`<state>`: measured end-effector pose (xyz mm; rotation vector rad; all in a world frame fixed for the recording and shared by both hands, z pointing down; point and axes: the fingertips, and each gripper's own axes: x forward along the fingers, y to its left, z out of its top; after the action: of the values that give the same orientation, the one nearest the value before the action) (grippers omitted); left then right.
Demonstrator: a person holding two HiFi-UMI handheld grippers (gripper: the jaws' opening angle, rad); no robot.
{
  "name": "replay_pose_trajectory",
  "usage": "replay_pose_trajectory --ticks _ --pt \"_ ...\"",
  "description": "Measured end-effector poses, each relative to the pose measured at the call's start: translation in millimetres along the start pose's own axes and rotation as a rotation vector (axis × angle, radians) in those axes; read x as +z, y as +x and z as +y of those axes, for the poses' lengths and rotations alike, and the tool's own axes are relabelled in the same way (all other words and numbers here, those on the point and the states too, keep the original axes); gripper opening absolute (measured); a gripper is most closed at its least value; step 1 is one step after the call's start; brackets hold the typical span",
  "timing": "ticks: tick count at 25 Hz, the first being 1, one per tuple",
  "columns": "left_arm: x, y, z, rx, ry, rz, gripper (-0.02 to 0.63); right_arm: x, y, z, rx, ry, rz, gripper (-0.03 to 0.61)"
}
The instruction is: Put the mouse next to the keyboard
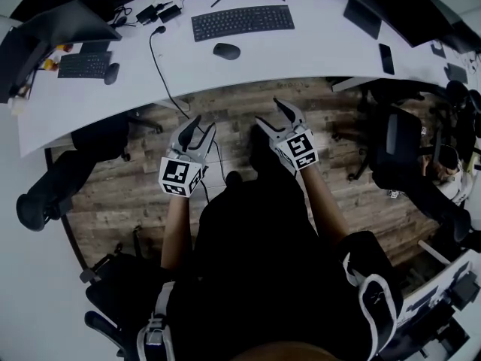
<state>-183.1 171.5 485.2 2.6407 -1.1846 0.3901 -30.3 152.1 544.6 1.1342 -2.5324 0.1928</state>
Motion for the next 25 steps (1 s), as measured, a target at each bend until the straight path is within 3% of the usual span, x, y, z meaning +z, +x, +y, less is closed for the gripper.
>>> replay_pose_trajectory --ticks 12,25 --pt "32.1 55.8 23.9 0.132 -0.046 -0.018 0.158 18.4 39.5 -77.0 0.105 -0.034 0.000 0.290" --pt "48.3 104.1 34.8 0.257 -0.092 -0.026 0.155 22.3 70.3 -131.0 0.229 -0.071 0.010 0.276"
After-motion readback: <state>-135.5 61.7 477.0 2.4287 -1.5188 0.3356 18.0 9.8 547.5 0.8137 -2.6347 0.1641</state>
